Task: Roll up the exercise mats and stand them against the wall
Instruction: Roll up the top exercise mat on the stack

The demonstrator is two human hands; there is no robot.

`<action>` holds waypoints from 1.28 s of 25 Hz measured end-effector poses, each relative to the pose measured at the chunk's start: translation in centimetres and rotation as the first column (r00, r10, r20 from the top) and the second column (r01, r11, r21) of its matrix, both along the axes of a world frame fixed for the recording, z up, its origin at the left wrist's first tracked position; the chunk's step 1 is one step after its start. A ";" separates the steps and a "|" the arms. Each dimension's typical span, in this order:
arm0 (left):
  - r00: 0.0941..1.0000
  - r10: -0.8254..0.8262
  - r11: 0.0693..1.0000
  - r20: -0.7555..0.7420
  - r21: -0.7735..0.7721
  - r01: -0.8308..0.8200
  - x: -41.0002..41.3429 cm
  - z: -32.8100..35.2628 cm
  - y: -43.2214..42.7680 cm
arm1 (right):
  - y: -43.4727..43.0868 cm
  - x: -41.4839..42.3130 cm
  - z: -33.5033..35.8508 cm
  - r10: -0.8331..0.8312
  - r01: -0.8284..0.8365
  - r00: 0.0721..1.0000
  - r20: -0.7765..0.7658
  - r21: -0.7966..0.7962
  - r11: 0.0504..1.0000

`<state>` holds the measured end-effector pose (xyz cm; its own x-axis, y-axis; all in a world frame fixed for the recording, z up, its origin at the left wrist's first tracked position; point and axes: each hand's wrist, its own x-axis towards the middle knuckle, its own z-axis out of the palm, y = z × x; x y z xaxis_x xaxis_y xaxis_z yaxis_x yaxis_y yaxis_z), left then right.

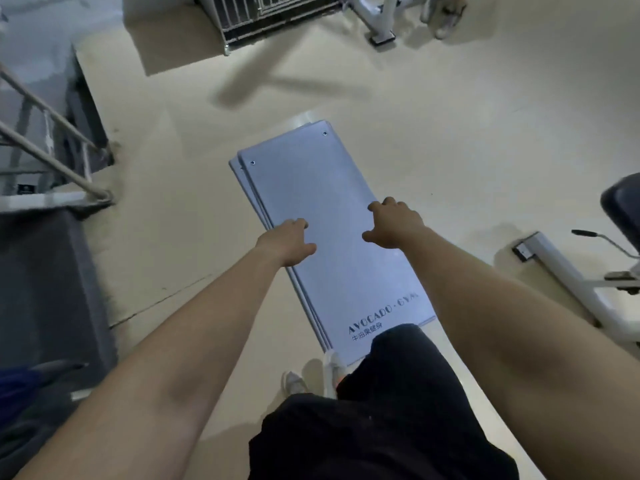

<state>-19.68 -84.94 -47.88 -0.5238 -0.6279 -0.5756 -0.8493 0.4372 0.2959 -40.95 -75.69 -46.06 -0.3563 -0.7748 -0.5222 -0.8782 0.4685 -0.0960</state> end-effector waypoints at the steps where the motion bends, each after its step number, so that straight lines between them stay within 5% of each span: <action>1: 1.000 -0.026 1.000 -0.005 0.012 0.026 -1.7 -0.6 0.5 | 0.6 -1.4 -0.2 -0.020 0.020 1.000 -0.001 0.006 1.000; 5: 0.998 -0.065 0.997 0.023 0.053 0.064 -8.1 -3.3 2.0 | 1.2 -6.9 -3.2 -0.005 0.005 1.000 0.001 0.051 0.999; 10: 0.993 0.112 0.993 0.031 0.030 -0.113 -15.8 -11.9 3.4 | -0.2 -15.2 -12.5 0.156 -0.160 0.986 0.052 0.097 0.982; 17: 0.902 0.418 0.894 0.106 0.125 -0.429 -26.2 -47.9 10.9 | 2.7 -25.3 -50.6 0.383 -0.411 0.910 0.161 0.222 0.884; 24: 0.945 0.155 0.958 0.288 0.190 -0.215 -24.0 -79.6 24.3 | 18.9 -23.2 -83.2 0.402 -0.451 0.892 0.208 0.319 0.834; 28: 0.928 0.065 0.987 0.368 0.113 -0.114 -22.9 -84.2 28.9 | 23.0 -21.3 -87.2 0.471 -0.461 0.882 0.018 0.242 0.853; 32: 0.895 -0.060 0.998 0.442 0.043 0.045 -21.7 -84.7 31.6 | 24.6 -21.5 -87.2 0.651 -0.612 0.754 -0.090 0.265 0.745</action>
